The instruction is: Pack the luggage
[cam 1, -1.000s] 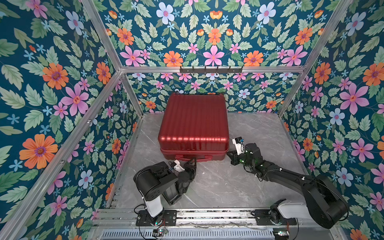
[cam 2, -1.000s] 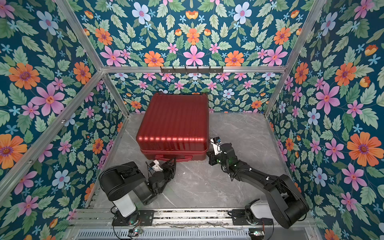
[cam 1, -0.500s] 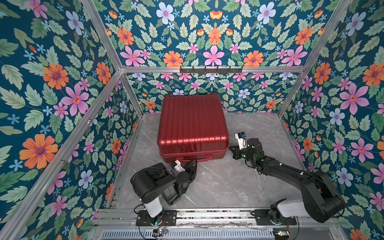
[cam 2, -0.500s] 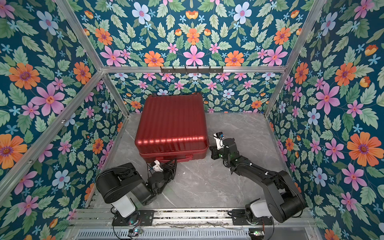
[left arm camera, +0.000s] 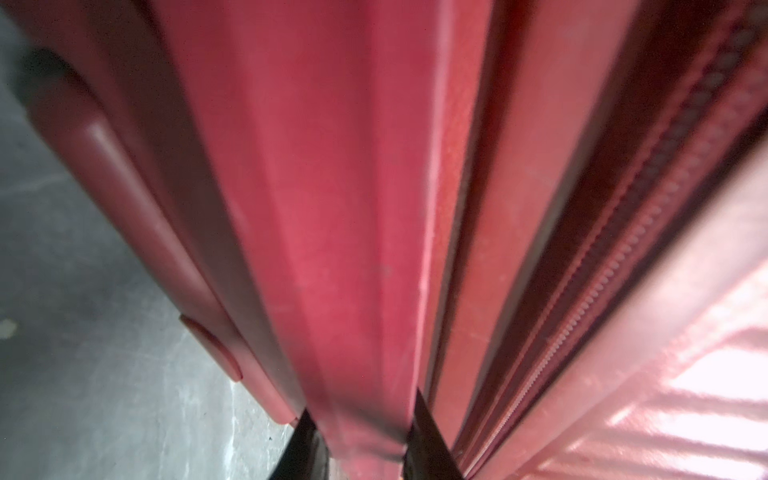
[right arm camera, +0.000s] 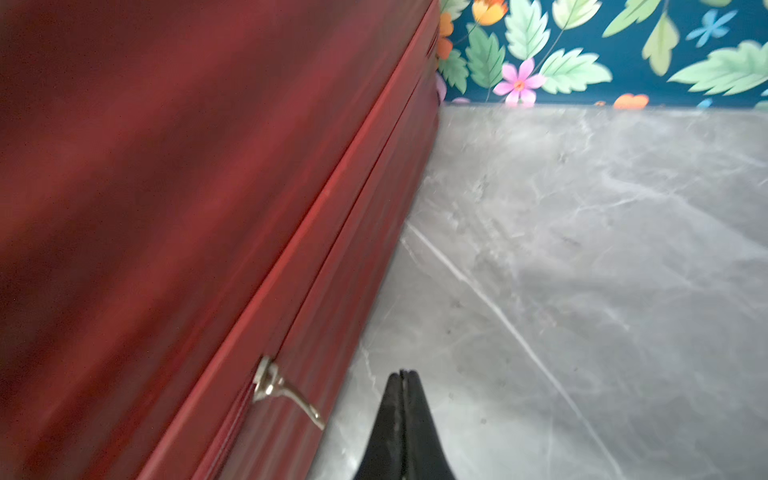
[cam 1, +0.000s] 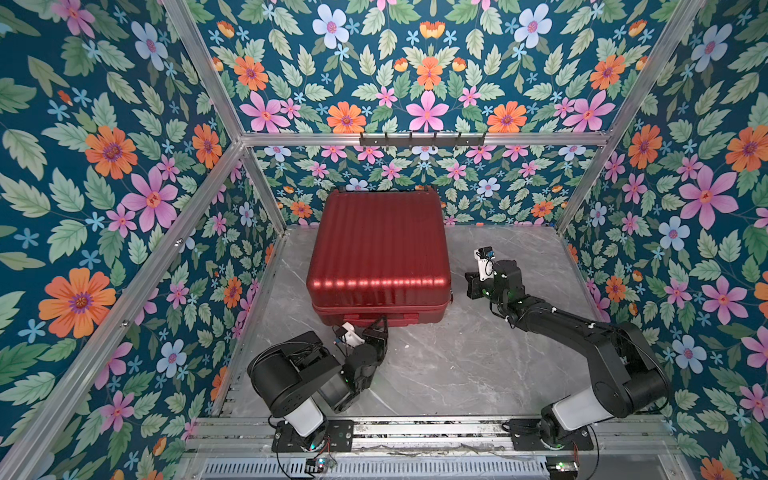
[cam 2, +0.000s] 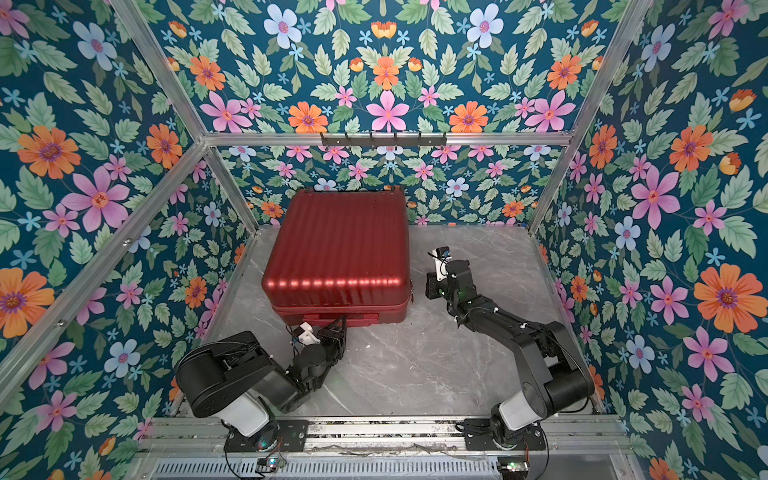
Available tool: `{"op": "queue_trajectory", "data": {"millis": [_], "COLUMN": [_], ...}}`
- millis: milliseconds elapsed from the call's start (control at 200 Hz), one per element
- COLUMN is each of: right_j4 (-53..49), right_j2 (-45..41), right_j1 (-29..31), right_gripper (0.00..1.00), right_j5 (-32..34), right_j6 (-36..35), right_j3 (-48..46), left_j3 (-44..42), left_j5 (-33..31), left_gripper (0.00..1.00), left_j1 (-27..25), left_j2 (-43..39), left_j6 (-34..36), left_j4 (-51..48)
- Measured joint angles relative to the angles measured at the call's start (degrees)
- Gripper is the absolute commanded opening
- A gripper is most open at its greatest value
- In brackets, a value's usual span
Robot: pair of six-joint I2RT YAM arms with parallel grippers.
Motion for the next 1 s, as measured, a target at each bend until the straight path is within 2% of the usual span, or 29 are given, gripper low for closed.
{"op": "queue_trajectory", "data": {"millis": [10, 20, 70, 105, 150, 195, 270, 295, 305, 415, 615, 665, 730, 795, 880, 945, 1000], "right_j4": [-0.02, -0.04, -0.37, -0.57, -1.25, -1.99, -3.13, -3.3, -3.45, -4.63, -9.29, -10.97, -12.83, -13.97, -14.93, -15.39, -15.28], "right_j2": [0.04, 0.04, 0.02, -0.13, -0.46, -1.18, -3.13, -3.8, -4.22, -8.46, -16.63, -18.43, -20.52, -22.8, -25.77, -27.52, -28.41], "right_j1": [0.0, 0.02, 0.07, 0.04, 0.02, -0.09, -0.2, -0.22, -0.22, -0.39, -0.61, -0.61, -0.61, -0.61, -0.61, -0.66, -0.79], "right_gripper": [0.0, 0.0, 0.0, 0.1, 0.25, 0.39, 0.52, 0.55, 0.56, 0.67, 0.73, 0.77, 0.76, 0.77, 0.86, 0.88, 0.88], "right_j5": [0.13, 0.22, 0.35, 0.44, 0.48, 0.5, 1.6, 2.19, 2.32, 4.79, 9.6, 11.06, 13.6, 16.22, 18.73, 19.41, 20.02], "right_j6": [-0.02, -0.02, -0.02, 0.0, 0.04, 0.5, 0.59, 0.57, 0.63, 1.49, 1.68, 1.77, 3.02, 3.23, 2.84, 1.07, -0.22], "right_j3": [0.11, 0.15, 0.44, 0.48, 0.46, 0.17, -0.76, -1.22, -1.46, -3.69, -3.98, -3.56, -2.82, -2.71, -2.75, -2.21, -1.73], "left_j3": [0.04, 0.13, 0.72, 1.4, 2.91, 5.05, 9.18, 10.58, 10.99, 14.88, 23.82, 25.59, 27.91, 30.27, 36.09, 41.38, 45.86], "left_j5": [0.0, 0.0, -0.07, -0.11, -0.07, -0.17, -0.22, -0.17, -0.13, -0.72, -5.05, -7.17, -10.21, -12.57, -14.1, -15.85, -17.07], "left_gripper": [0.01, 0.05, 0.36, 0.51, 0.62, 0.68, 0.77, 0.96, 0.99, 1.0, 1.0, 1.0, 1.0, 1.0, 1.0, 1.0, 1.0], "left_j1": [0.0, 0.0, 0.0, 0.0, -0.15, -0.72, -2.03, -2.56, -2.71, -3.91, -9.25, -9.68, -9.75, -9.81, -9.62, -8.07, -4.02], "left_j2": [-0.28, -0.52, -2.19, -3.89, -7.04, -10.51, -16.2, -18.03, -18.67, -25.09, -35.5, -38.1, -40.59, -41.59, -40.7, -39.17, -37.73], "left_j6": [0.11, 0.17, 0.83, 1.68, 5.27, 8.7, 13.27, 14.78, 15.39, 21.2, 38.38, 44.85, 55.04, 69.46, 86.44, 94.77, 99.56], "left_j4": [-0.39, -0.81, -3.37, -6.23, -12.83, -19.65, -32.65, -37.09, -38.4, -47.89, -61.2, -62.47, -62.36, -59.49, -57.24, -54.97, -54.23]}}
